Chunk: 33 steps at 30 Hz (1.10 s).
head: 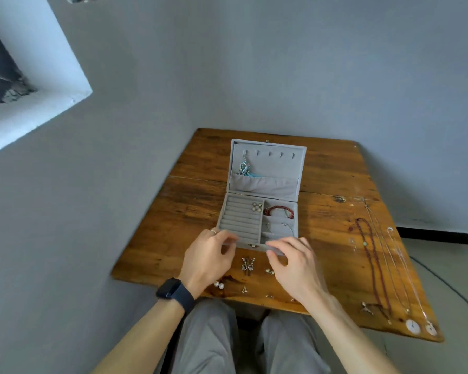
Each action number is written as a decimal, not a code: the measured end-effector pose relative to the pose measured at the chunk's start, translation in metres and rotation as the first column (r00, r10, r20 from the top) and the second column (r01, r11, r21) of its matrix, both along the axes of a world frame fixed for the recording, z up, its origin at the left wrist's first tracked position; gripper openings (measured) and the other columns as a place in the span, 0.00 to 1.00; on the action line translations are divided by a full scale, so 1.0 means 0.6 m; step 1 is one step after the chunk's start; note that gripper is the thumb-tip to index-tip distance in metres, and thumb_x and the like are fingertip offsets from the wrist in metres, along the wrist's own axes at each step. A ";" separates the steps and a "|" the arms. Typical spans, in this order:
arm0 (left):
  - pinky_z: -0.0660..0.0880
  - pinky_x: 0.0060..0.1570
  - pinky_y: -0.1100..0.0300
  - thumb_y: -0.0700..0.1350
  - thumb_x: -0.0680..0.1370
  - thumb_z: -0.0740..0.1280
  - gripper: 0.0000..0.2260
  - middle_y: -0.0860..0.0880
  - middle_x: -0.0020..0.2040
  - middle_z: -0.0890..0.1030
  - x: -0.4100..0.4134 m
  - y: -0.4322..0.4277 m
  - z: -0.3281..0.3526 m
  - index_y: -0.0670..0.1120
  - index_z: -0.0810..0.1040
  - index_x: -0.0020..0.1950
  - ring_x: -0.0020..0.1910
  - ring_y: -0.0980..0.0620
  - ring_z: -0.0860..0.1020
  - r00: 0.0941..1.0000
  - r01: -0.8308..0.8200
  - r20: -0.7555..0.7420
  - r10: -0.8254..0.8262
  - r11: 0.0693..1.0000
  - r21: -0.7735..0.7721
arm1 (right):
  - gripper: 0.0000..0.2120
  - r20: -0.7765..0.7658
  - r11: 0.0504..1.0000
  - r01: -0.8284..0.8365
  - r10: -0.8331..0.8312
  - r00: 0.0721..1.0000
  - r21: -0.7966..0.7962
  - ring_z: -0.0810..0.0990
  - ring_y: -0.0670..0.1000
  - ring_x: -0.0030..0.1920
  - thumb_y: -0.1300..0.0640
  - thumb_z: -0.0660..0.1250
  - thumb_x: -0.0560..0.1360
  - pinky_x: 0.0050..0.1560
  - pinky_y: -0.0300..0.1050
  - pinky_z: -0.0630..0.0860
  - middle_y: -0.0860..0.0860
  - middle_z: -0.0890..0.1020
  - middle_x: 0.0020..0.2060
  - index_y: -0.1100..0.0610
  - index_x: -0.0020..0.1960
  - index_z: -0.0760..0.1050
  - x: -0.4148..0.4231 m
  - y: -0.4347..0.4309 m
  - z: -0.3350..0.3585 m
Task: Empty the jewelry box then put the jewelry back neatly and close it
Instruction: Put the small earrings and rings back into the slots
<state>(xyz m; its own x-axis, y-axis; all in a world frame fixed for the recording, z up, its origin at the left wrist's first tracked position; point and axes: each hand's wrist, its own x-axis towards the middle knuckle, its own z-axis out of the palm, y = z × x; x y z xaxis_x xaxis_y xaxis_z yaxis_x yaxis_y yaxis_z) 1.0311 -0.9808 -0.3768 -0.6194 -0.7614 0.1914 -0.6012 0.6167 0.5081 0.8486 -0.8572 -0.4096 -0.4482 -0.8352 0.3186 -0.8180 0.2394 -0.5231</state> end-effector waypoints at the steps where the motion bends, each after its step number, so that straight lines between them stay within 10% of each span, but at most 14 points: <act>1: 0.78 0.49 0.63 0.52 0.80 0.66 0.10 0.56 0.56 0.80 0.004 0.007 -0.007 0.56 0.80 0.60 0.56 0.59 0.76 1.000 -0.002 0.002 0.002 1.000 0.014 | 0.10 0.004 0.999 -0.011 0.011 1.000 0.032 0.74 0.44 0.54 0.50 0.69 0.77 0.52 0.39 0.74 0.42 0.82 0.53 0.47 0.58 0.82 0.011 0.001 -0.001; 12: 0.78 0.53 0.53 0.58 0.79 0.66 0.12 0.54 0.55 0.80 -0.020 0.037 -0.045 0.56 0.83 0.59 0.57 0.53 0.74 0.992 -0.116 0.063 0.112 0.991 0.074 | 0.16 -0.071 0.971 0.139 -0.128 0.989 0.196 0.78 0.47 0.53 0.38 0.63 0.77 0.49 0.41 0.76 0.43 0.83 0.54 0.45 0.57 0.82 0.062 -0.013 0.002; 22: 0.79 0.49 0.55 0.54 0.79 0.67 0.06 0.56 0.49 0.81 -0.012 0.030 -0.045 0.56 0.83 0.52 0.52 0.56 0.76 0.995 -0.099 0.003 0.100 0.979 0.178 | 0.05 0.012 0.987 0.076 -0.079 0.997 0.143 0.78 0.46 0.48 0.47 0.70 0.76 0.43 0.40 0.77 0.41 0.84 0.46 0.45 0.51 0.81 0.074 -0.019 -0.003; 33: 0.74 0.46 0.72 0.51 0.77 0.71 0.02 0.59 0.42 0.83 0.026 -0.003 -0.013 0.55 0.82 0.46 0.45 0.66 0.79 0.956 -0.072 -0.243 0.163 0.935 0.347 | 0.03 0.279 0.999 0.001 0.010 0.960 -0.037 0.79 0.36 0.44 0.52 0.70 0.77 0.42 0.25 0.72 0.39 0.82 0.42 0.47 0.50 0.80 0.072 -0.022 0.035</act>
<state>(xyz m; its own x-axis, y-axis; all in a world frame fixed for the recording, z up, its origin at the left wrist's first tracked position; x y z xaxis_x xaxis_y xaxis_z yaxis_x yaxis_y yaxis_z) 1.0469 -0.9825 -0.3846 -0.4834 -0.8734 0.0597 -0.4747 0.3188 0.8204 0.8916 -0.8706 -0.3887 -0.5201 -0.8275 0.2116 -0.6390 0.2126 -0.7392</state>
